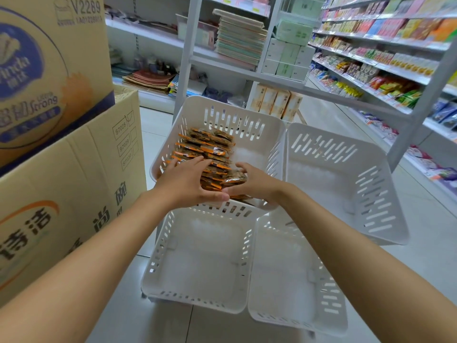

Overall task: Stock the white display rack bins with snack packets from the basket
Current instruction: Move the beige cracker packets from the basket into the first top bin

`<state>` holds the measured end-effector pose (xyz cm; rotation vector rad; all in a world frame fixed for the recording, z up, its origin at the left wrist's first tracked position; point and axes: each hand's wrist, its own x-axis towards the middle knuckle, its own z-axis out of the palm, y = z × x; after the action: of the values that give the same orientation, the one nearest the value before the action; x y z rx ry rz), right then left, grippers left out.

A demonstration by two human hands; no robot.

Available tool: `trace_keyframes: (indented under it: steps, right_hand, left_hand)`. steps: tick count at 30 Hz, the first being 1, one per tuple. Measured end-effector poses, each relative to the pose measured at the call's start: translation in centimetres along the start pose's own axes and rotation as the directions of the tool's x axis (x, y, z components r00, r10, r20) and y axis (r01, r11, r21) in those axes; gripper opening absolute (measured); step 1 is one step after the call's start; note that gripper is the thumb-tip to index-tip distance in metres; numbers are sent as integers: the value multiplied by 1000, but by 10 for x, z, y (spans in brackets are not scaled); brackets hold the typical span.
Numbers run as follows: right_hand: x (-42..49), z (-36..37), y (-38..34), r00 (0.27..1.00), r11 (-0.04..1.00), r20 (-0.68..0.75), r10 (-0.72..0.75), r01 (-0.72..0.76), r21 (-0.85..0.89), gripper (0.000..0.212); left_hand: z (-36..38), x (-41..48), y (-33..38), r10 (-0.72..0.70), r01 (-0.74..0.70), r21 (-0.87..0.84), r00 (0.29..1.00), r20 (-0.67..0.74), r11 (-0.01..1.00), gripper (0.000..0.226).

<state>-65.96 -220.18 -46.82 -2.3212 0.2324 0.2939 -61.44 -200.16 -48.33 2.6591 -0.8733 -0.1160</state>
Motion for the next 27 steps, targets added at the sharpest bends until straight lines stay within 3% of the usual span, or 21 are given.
trace_keyframes:
  steps: [2,5,9,12,15,18,20,22,25,27]
  right_hand:
    - [-7,2,-2,1000,1000,-8,-14,14,-15,91]
    - [-27,8,-8,977,996,-192,-91,86,-35,79]
    - [-82,30,-10,835,962,-479,-272,249,-113,44]
    - [-129,69,2,733,935,-586,-345,322,-147,26]
    - [-177,123,31,804,938,-486,-342,321,-129,24]
    - [-220,181,72,924,956,-246,-293,279,-90,23]
    - [-244,216,94,966,962,-80,-248,236,-136,26]
    - [-259,242,101,974,966,-10,-228,225,-129,30]
    - [-264,276,88,948,943,-44,-314,306,-130,37]
    - [-261,300,77,916,859,155,-369,400,-319,61]
  left_hand:
    - [-1,-3,1,12,-12,-29,1000,-16,1000,121]
    - [-6,-17,9,61,-65,-18,985,-164,998,101]
    - [-4,-52,26,116,-139,-30,913,-392,990,54]
    - [12,-97,43,103,-160,-110,907,-407,981,29]
    - [43,-149,49,22,-89,-241,963,-269,966,30]
    - [85,-201,36,-58,31,-330,996,-71,943,36]
    - [111,-233,20,-106,101,-355,994,7,929,35]
    - [128,-260,7,-142,141,-363,990,24,921,34]
    - [141,-289,-9,-190,175,-425,982,8,888,32]
    - [142,-304,-14,-242,207,-455,970,-18,866,29]
